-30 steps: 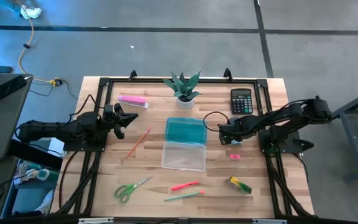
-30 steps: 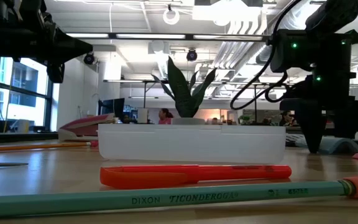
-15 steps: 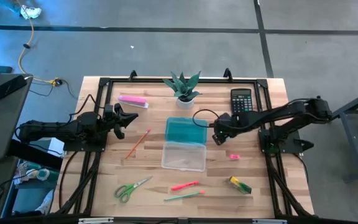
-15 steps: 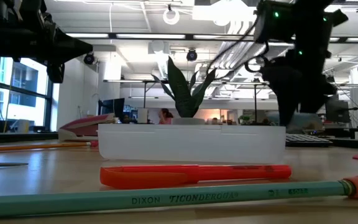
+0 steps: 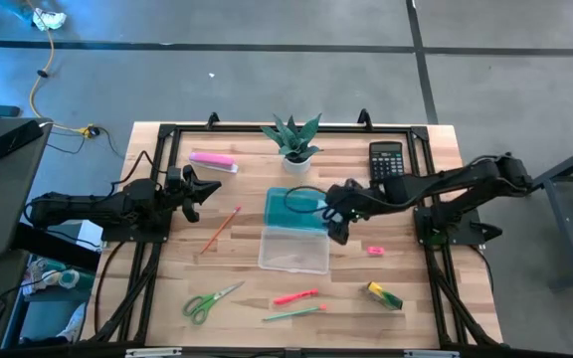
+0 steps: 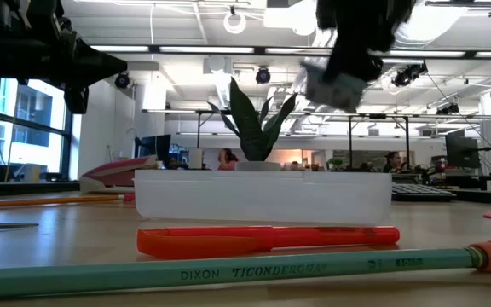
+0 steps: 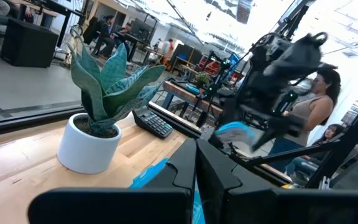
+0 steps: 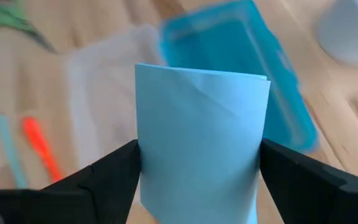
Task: Pack school essentials
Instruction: Put the blue sticky notes into the blue supply box, then put the yellow pencil into the blue supply box
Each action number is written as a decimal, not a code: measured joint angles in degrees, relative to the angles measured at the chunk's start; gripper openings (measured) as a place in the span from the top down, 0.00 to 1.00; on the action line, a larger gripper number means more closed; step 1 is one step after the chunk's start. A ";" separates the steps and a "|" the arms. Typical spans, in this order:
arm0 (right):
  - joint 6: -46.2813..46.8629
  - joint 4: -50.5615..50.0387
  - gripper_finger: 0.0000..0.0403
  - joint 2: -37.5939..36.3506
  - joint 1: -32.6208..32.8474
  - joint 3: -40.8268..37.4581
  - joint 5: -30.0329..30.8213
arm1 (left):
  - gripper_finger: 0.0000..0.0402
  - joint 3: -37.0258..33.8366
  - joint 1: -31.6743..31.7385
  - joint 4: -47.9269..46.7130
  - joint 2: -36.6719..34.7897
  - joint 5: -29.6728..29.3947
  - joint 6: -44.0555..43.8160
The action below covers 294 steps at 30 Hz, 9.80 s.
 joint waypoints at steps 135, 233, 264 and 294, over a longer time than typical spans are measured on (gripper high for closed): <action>-1.21 6.43 0.03 -26.02 -2.57 1.32 30.39 | 0.97 0.00 0.02 -0.17 0.01 -0.65 -4.81; 2.13 -10.23 0.03 -27.99 -11.44 1.29 22.87 | 0.62 43.47 6.03 -47.33 79.64 7.03 -30.04; 2.30 -10.23 0.03 -27.99 -11.44 1.29 23.28 | 0.96 44.81 5.96 -47.01 80.59 11.45 -20.82; 4.10 -9.80 0.03 -28.01 -11.44 1.29 23.28 | 0.96 68.07 2.39 -28.00 75.75 13.51 8.53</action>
